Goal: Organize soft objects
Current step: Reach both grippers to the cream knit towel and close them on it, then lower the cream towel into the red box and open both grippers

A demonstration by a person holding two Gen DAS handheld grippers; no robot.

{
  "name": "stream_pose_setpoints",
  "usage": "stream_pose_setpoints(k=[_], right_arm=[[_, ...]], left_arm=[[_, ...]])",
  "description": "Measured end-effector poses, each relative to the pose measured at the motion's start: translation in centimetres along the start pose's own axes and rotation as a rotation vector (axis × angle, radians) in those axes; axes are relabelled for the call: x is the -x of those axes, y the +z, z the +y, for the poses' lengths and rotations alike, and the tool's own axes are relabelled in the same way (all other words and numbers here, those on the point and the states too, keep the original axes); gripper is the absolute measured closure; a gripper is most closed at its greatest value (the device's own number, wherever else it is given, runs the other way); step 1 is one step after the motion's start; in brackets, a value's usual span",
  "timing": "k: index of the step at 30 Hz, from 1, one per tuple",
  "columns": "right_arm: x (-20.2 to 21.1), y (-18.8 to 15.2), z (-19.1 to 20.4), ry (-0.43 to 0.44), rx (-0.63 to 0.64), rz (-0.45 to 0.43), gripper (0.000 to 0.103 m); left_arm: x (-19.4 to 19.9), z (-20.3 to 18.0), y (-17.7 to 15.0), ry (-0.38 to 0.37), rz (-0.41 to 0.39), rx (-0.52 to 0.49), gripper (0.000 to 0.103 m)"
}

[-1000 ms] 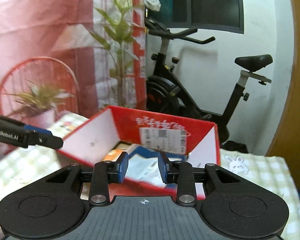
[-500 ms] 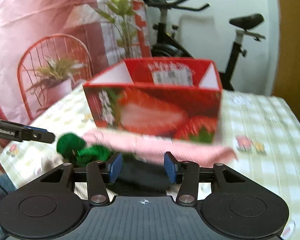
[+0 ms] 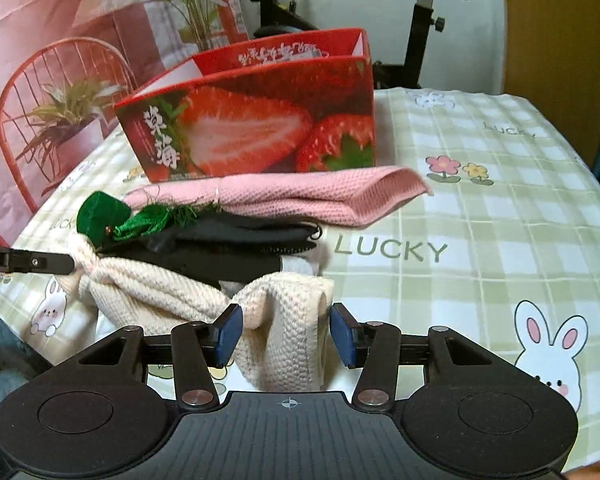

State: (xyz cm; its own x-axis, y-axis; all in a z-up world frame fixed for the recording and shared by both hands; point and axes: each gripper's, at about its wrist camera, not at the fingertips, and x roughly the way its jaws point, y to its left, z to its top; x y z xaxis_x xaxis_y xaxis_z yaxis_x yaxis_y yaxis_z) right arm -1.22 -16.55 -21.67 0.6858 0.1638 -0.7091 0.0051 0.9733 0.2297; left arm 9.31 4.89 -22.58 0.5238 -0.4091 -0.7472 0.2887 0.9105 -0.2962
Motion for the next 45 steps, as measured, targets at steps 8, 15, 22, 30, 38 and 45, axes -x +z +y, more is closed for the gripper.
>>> stream_pose_setpoints(k=[8, 15, 22, 30, 38, 45], right_arm=[[-0.9, -0.2, 0.3, 0.022, 0.01, 0.024, 0.068], [-0.8, -0.1, 0.8, 0.031, 0.03, 0.018, 0.089], [1.4, 1.6, 0.2, 0.075, 0.015, -0.052, 0.09], [4.3, 7.0, 0.6, 0.109, 0.059, -0.219, 0.09], [4.2, 14.7, 1.7, 0.06, 0.198, -0.329, 0.09], [0.3, 22.0, 1.5, 0.02, 0.275, -0.311, 0.091]], left_arm=[[-1.1, 0.1, -0.7, -0.019, 0.026, 0.022, 0.061], [-0.8, -0.3, -0.6, -0.039, 0.008, -0.002, 0.091], [1.7, -0.8, 0.3, -0.079, -0.073, -0.016, 0.093], [5.8, -2.4, 4.0, -0.115, -0.239, -0.022, 0.093], [6.1, -4.1, 9.9, -0.094, -0.356, -0.098, 0.093], [2.7, -5.5, 15.7, -0.04, -0.317, -0.178, 0.093]])
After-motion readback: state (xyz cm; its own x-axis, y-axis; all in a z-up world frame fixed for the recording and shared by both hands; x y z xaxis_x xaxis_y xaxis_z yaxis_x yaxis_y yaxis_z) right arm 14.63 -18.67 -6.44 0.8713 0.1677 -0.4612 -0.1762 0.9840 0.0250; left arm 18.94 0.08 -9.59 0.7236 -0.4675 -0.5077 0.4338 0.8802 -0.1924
